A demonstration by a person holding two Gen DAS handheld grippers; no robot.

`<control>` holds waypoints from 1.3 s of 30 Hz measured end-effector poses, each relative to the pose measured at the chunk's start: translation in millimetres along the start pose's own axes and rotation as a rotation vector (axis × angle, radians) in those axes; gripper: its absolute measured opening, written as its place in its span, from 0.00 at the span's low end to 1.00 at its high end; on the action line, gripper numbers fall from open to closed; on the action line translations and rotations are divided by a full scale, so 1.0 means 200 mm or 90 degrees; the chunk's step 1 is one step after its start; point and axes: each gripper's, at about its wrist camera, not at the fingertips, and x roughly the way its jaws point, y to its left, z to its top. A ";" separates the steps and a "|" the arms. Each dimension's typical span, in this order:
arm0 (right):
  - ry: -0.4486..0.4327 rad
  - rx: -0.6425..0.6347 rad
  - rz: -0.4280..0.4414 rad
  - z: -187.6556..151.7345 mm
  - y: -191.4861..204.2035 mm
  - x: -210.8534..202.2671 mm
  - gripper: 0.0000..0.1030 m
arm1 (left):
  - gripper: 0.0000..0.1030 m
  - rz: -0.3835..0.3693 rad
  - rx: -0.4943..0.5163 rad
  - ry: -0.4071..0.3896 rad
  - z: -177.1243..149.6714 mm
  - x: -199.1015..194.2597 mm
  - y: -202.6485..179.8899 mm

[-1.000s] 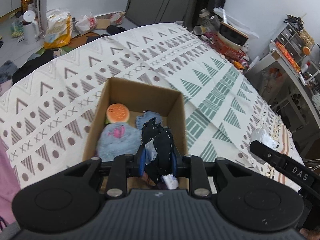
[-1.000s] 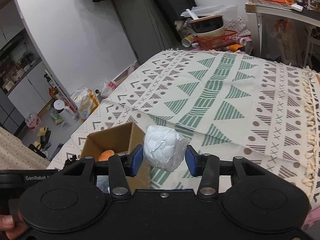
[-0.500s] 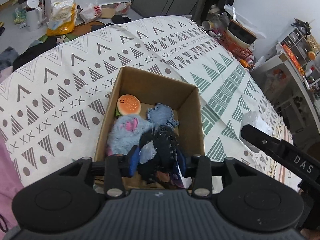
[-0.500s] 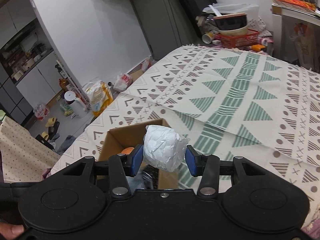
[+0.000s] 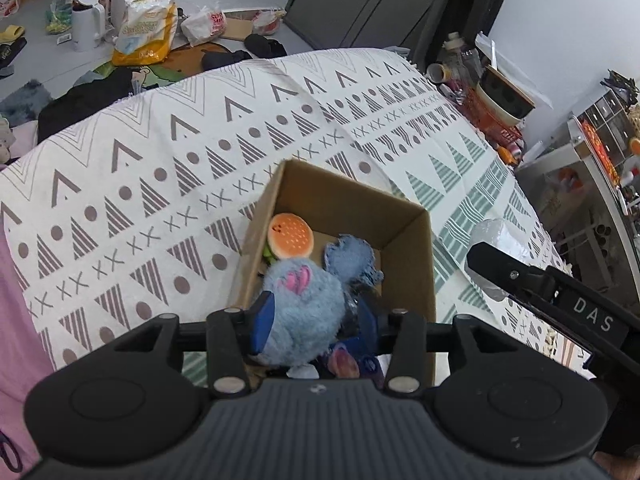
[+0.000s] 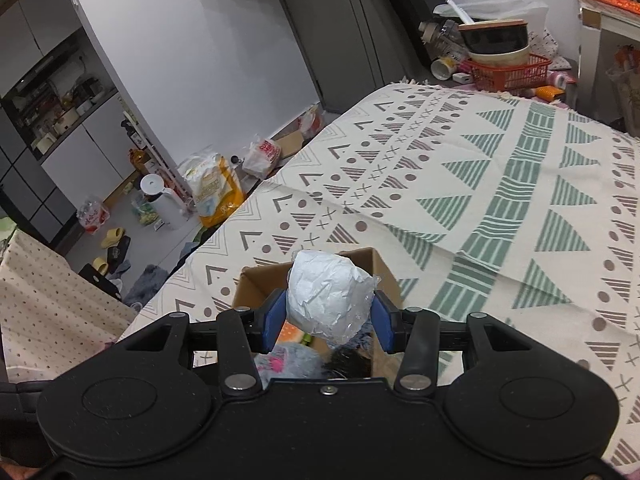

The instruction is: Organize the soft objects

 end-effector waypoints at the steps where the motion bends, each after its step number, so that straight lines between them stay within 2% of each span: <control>1: 0.000 0.003 0.002 0.01 0.01 0.01 0.45 | 0.42 0.001 0.000 -0.001 0.01 0.00 0.00; 3: -0.003 0.007 0.000 0.02 0.01 0.03 0.47 | 0.43 0.003 0.001 -0.003 0.03 0.00 0.01; 5: 0.000 0.004 0.004 0.04 0.02 0.05 0.53 | 0.43 0.004 0.002 -0.003 0.05 0.01 0.01; 7: -0.005 0.010 0.004 0.06 0.02 0.05 0.69 | 0.43 0.005 0.005 -0.002 0.06 0.01 0.01; 10: -0.017 0.017 -0.004 0.06 -0.01 0.02 0.87 | 0.43 0.012 0.012 -0.010 0.06 0.01 0.00; 16: -0.003 0.034 -0.026 0.03 -0.11 -0.03 0.98 | 0.43 0.044 0.041 -0.007 0.05 0.01 -0.05; 21: 0.008 0.054 -0.034 -0.02 -0.19 -0.09 1.00 | 0.47 0.035 0.053 -0.010 0.03 -0.01 -0.10; 26: -0.004 0.042 -0.047 -0.03 -0.21 -0.18 1.00 | 0.68 0.014 0.056 -0.019 0.01 -0.05 -0.14; 35: -0.022 0.044 -0.040 -0.03 -0.26 -0.34 1.00 | 0.91 0.002 0.081 -0.045 -0.03 -0.17 -0.25; 39: -0.033 0.037 -0.049 -0.03 -0.28 -0.43 1.00 | 0.96 0.009 0.105 -0.064 -0.06 -0.25 -0.31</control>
